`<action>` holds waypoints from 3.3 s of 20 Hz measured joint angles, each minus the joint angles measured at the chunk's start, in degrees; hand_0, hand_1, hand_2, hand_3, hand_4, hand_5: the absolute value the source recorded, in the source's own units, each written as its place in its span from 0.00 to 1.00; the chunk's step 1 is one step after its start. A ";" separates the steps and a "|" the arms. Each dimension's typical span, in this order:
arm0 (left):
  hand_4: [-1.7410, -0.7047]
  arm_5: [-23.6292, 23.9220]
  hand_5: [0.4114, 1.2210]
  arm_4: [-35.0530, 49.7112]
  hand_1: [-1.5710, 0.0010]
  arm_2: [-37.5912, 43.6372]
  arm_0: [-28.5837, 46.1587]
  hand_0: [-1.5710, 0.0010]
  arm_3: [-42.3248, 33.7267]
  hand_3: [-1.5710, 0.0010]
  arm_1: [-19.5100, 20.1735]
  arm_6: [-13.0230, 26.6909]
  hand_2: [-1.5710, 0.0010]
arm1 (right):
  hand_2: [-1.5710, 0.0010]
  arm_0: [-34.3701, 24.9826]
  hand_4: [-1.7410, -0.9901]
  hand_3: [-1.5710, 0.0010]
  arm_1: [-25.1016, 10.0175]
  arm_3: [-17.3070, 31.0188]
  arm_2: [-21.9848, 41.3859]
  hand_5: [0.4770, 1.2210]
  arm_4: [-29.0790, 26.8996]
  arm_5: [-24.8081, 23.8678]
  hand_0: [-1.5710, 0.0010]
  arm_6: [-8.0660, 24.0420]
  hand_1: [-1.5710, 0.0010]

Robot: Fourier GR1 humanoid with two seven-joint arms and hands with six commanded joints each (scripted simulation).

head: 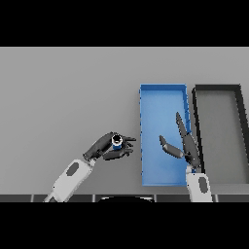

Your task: Pick up the blue pipe and place it into the blue bin.

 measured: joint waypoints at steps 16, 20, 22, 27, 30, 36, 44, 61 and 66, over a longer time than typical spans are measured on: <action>0.01 -2.59 1.00 1.85 0.00 -0.43 -2.86 0.00 -5.09 0.08 0.92 7.73 0.00 | 1.00 24.51 0.71 1.00 15.62 -11.96 7.80 0.19 9.91 -15.53 1.00 -6.53 1.00; 0.01 -2.53 1.00 1.10 0.00 -0.63 -3.21 0.00 -5.25 0.08 0.71 8.15 0.00 | 1.00 27.82 0.72 1.00 15.77 -16.45 9.37 0.17 8.68 -14.38 1.00 -8.11 1.00; 0.01 -2.61 1.00 1.35 0.00 -0.46 -2.70 0.00 -5.73 0.08 1.00 8.29 0.00 | 1.00 27.25 0.72 1.00 14.05 -20.01 10.17 0.13 4.00 -9.30 1.00 -6.85 1.00; 0.01 -3.28 1.00 0.59 0.00 -0.43 -3.37 0.00 -4.43 0.08 0.49 8.20 0.00 | 1.00 20.75 0.62 1.00 6.89 -25.08 11.26 0.06 0.78 0.29 1.00 8.64 1.00; 0.01 -3.20 1.00 0.82 0.00 -0.31 -3.39 0.00 -5.10 0.08 0.42 9.10 0.00 | 1.00 14.65 0.58 1.00 5.29 -27.46 14.32 0.06 0.99 4.57 1.00 13.28 1.00; 0.01 -3.36 1.00 0.09 0.00 -0.38 -4.23 0.00 -4.68 0.09 0.12 9.27 0.00 | 1.00 -0.56 0.58 1.00 5.18 -28.38 16.18 0.07 -0.30 9.50 1.00 25.86 1.00; 0.01 -5.25 1.00 1.50 0.00 0.60 -4.40 0.00 -3.33 0.04 0.14 7.39 0.00 | 1.00 -16.70 0.68 1.00 6.90 -23.45 16.32 0.07 -4.25 13.73 1.00 31.48 1.00; 0.04 -5.78 0.98 -1.00 0.18 0.94 -3.57 0.18 -4.29 0.66 -0.85 9.25 0.19 | 0.18 -28.54 0.35 0.24 12.00 -11.37 14.20 0.45 -11.18 17.44 0.18 34.61 0.18; 0.01 -6.74 0.99 -0.25 0.07 2.02 -3.87 0.06 -4.12 0.65 -1.04 8.11 0.06 | 0.06 -28.06 0.37 0.08 12.51 -11.53 15.62 0.82 -6.06 16.59 0.06 28.53 0.06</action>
